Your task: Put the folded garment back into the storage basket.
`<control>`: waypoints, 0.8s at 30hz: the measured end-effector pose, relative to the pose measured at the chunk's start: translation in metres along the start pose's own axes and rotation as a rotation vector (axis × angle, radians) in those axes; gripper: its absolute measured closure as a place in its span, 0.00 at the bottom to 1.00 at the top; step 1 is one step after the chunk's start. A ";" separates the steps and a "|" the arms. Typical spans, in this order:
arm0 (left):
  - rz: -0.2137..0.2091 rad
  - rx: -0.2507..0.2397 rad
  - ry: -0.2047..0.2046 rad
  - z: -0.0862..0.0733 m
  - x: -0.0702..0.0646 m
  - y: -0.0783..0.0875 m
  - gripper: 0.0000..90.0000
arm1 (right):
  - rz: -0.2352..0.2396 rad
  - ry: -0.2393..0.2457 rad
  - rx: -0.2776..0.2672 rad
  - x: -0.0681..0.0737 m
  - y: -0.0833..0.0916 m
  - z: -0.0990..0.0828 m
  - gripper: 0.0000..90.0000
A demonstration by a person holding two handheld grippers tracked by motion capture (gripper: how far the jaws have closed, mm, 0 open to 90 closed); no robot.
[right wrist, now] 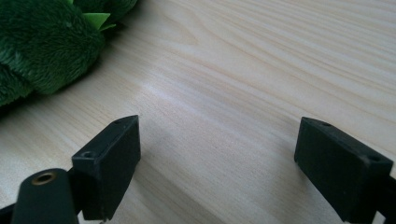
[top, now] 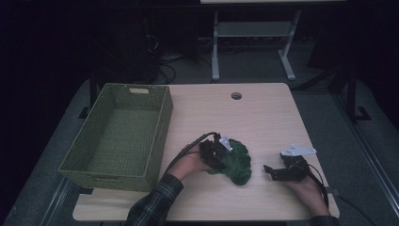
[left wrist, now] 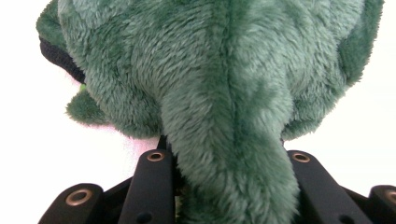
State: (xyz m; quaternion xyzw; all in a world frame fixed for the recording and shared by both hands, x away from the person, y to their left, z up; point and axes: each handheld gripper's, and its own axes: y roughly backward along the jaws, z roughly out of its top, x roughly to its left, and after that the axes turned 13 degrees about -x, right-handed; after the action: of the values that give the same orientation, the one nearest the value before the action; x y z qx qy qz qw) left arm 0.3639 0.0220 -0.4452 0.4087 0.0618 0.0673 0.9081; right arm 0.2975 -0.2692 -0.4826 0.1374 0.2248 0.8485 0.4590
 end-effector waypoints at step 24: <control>0.022 -0.066 0.083 0.021 -0.001 0.059 0.76 | -0.003 -0.006 0.002 0.000 0.000 0.000 0.16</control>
State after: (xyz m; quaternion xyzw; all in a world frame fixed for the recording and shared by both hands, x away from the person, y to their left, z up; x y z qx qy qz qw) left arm 0.3618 0.0452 -0.3869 0.3760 0.0929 0.0961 0.9169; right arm 0.2975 -0.2691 -0.4825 0.1397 0.2244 0.8471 0.4609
